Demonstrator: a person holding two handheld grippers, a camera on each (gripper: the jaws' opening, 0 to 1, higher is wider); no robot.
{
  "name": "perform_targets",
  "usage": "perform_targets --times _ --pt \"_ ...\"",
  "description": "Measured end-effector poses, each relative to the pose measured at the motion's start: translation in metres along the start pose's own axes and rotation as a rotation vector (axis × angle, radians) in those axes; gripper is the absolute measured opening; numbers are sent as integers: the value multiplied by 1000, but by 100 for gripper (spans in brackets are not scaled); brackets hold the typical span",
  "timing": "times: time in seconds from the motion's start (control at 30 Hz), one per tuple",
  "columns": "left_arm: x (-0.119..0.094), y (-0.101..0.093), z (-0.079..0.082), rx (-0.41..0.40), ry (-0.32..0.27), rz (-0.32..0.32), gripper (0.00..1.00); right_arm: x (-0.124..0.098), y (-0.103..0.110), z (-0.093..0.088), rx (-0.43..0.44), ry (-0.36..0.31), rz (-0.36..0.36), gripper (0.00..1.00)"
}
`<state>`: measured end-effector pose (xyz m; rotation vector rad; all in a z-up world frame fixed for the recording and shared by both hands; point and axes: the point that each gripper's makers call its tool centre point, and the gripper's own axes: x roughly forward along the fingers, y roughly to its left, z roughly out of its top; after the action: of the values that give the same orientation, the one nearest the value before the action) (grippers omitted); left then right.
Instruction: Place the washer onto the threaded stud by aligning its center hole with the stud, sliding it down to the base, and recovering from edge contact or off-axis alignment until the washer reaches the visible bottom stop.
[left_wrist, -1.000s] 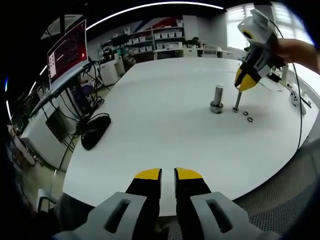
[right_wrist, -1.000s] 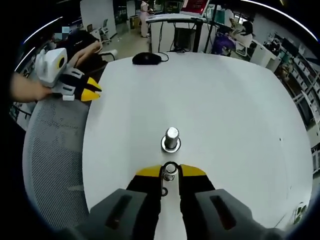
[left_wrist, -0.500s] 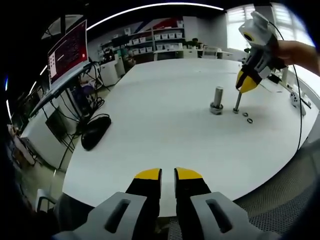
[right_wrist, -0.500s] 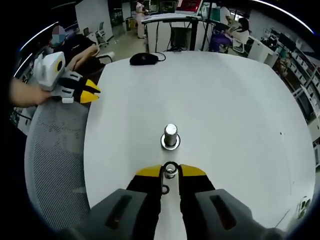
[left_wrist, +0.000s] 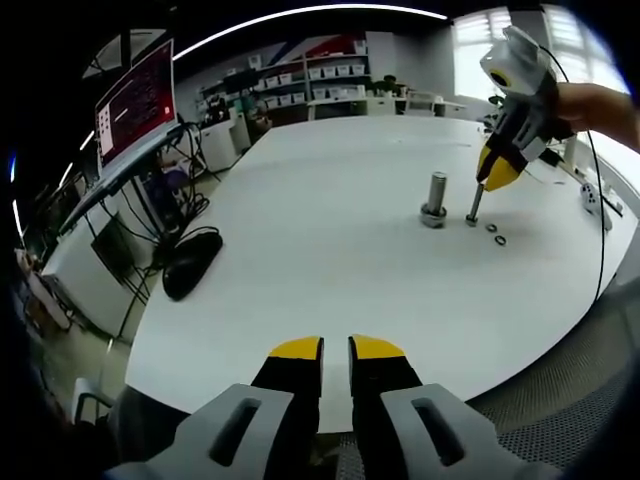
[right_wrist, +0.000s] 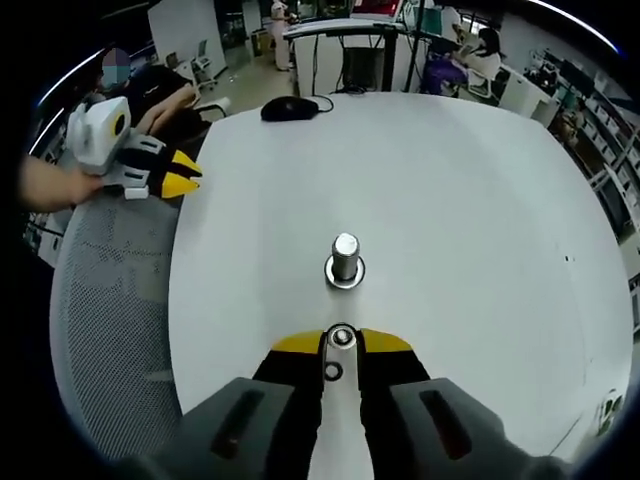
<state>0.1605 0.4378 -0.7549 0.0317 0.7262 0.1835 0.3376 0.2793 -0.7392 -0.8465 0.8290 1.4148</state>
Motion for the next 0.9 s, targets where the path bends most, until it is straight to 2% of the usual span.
perform_targets --times 0.43,0.57,0.67,0.9 --pt "0 1 0 2 2 2 8 5 0 2 -38 35 5 14" --pt "0 0 0 1 2 2 8 6 -3 0 -122 90 -30 14" --pt "0 0 0 2 0 1 8 11 0 -4 -173 137 -25 14" --pt "0 0 -1 2 3 3 8 26 1 -10 -174 179 -6 14"
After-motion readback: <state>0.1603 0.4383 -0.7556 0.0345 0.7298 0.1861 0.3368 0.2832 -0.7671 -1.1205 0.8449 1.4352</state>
